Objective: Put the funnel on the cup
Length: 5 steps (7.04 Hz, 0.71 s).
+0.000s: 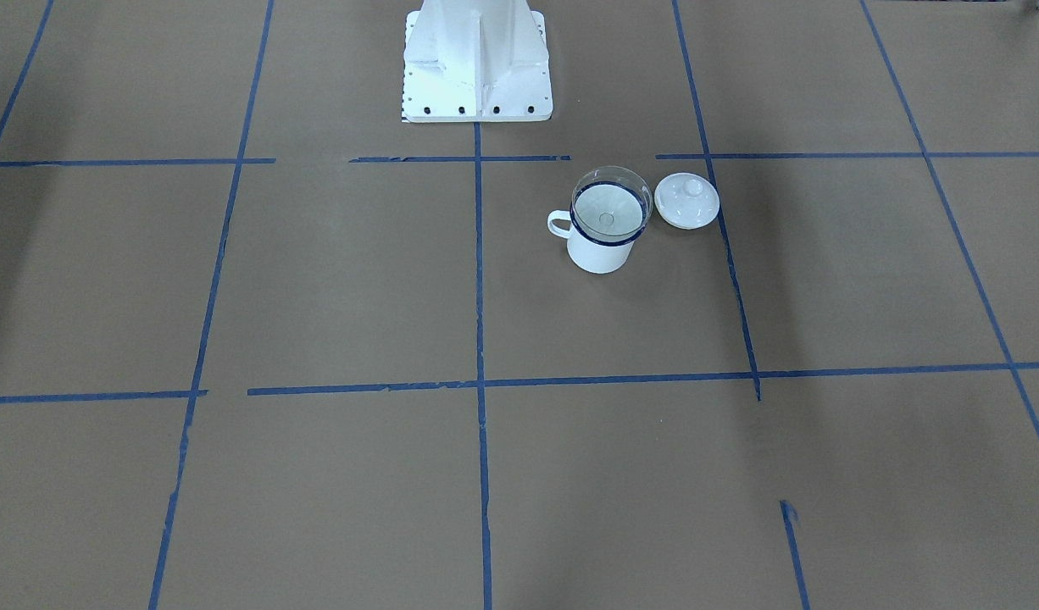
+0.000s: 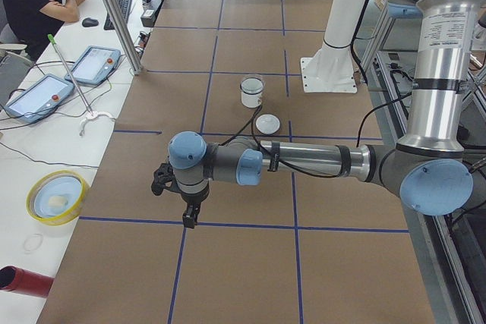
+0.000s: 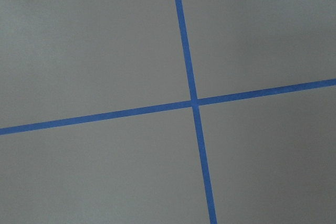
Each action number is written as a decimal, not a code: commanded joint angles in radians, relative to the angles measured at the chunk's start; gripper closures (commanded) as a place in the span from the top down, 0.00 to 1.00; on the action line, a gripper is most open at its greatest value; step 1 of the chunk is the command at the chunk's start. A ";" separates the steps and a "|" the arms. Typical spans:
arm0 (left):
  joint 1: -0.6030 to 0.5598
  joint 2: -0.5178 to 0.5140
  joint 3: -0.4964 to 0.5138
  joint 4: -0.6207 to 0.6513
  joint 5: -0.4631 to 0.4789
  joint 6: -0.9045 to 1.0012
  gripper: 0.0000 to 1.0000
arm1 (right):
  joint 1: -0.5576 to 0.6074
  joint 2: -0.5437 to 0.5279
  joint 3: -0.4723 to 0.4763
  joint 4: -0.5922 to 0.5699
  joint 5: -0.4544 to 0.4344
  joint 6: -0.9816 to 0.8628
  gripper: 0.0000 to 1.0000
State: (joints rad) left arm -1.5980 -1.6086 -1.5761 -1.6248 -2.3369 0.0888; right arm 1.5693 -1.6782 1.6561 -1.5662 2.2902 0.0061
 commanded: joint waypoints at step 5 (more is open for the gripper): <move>-0.036 0.016 -0.015 -0.004 0.008 -0.058 1.00 | 0.000 0.000 0.001 0.000 0.000 0.000 1.00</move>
State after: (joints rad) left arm -1.6323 -1.5998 -1.5798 -1.6279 -2.3331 0.0485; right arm 1.5693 -1.6782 1.6567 -1.5662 2.2902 0.0061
